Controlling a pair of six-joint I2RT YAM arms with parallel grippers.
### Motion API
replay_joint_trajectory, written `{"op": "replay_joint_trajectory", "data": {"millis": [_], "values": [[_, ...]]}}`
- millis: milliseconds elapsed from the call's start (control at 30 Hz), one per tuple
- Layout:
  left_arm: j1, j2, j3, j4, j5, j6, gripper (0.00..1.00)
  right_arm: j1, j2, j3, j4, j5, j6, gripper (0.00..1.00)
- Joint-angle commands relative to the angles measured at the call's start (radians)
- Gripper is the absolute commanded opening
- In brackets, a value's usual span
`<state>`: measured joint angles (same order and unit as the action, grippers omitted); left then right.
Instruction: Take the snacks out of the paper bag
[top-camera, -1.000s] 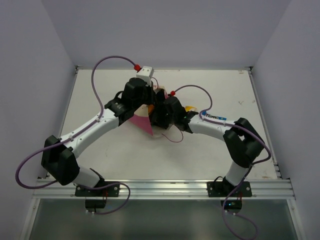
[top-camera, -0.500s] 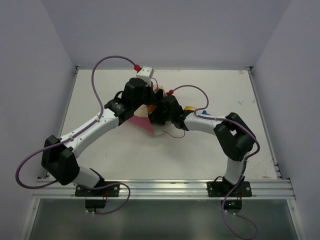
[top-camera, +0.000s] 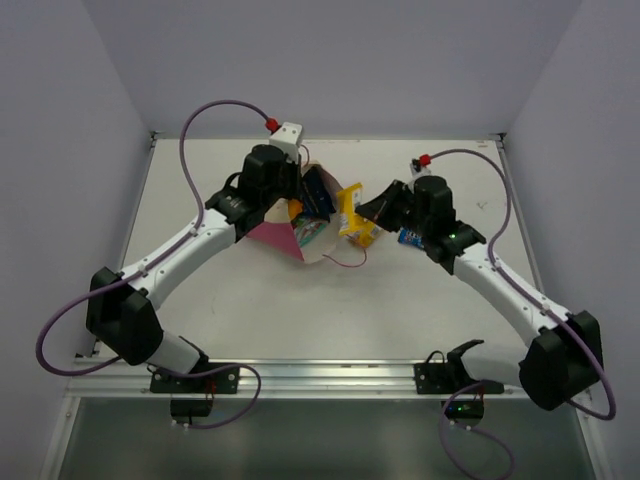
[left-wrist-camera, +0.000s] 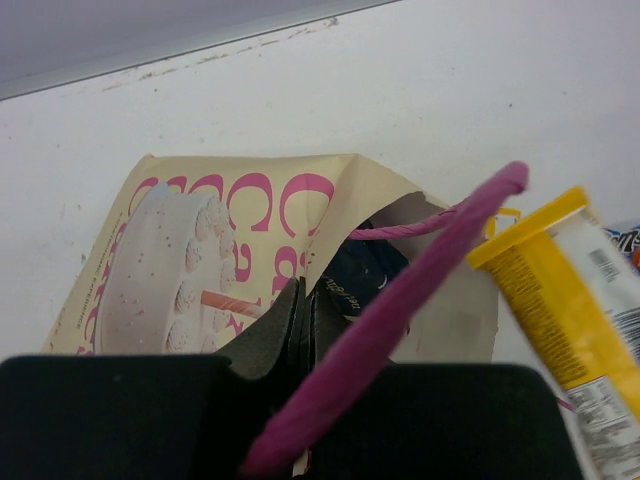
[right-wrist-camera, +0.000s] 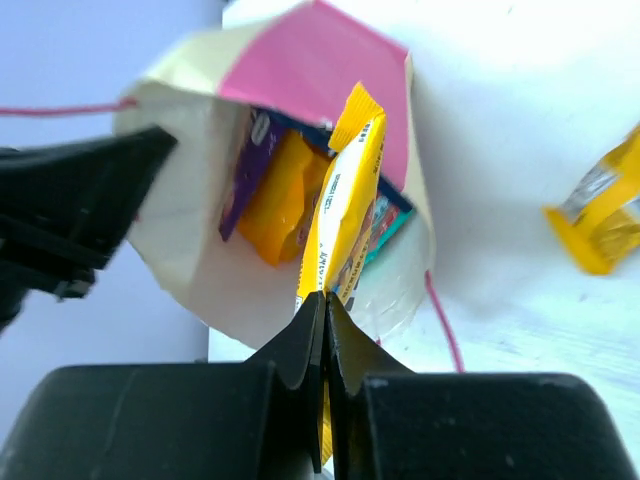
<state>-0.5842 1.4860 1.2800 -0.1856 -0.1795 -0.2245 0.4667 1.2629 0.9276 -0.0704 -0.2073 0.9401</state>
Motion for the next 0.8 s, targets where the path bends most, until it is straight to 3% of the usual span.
{"op": "replay_joint_trajectory", "data": {"millis": [0, 100, 133, 233, 333, 467, 600, 767], "values": [[0.011, 0.008, 0.042, -0.012, -0.017, 0.060, 0.00, -0.103, -0.071, 0.027, -0.109, 0.051, -0.104, 0.00], [0.012, 0.010, 0.044, -0.020, -0.005, 0.059, 0.00, -0.187, -0.065, 0.036, -0.112, 0.068, -0.121, 0.00], [0.012, 0.011, 0.045, -0.021, -0.002, 0.059, 0.00, -0.198, -0.047, 0.060, -0.112, 0.060, -0.133, 0.23], [0.012, 0.010, 0.048, -0.025, 0.015, 0.056, 0.00, -0.209, 0.061, 0.152, -0.187, 0.022, -0.201, 0.65], [0.011, 0.005, 0.048, -0.026, 0.037, 0.053, 0.00, -0.168, 0.066, 0.120, -0.109, -0.043, -0.175, 0.69], [0.012, 0.002, 0.050, -0.034, 0.061, 0.047, 0.00, -0.010, 0.067, 0.097, 0.026, 0.011, -0.066, 0.68], [0.012, 0.005, 0.065, -0.055, 0.063, 0.050, 0.00, 0.116, 0.174, 0.129, 0.174, 0.068, 0.037, 0.64], [0.011, 0.008, 0.084, -0.072, 0.060, 0.054, 0.00, 0.196, 0.397, 0.243, 0.213, 0.088, 0.089, 0.63]]}}
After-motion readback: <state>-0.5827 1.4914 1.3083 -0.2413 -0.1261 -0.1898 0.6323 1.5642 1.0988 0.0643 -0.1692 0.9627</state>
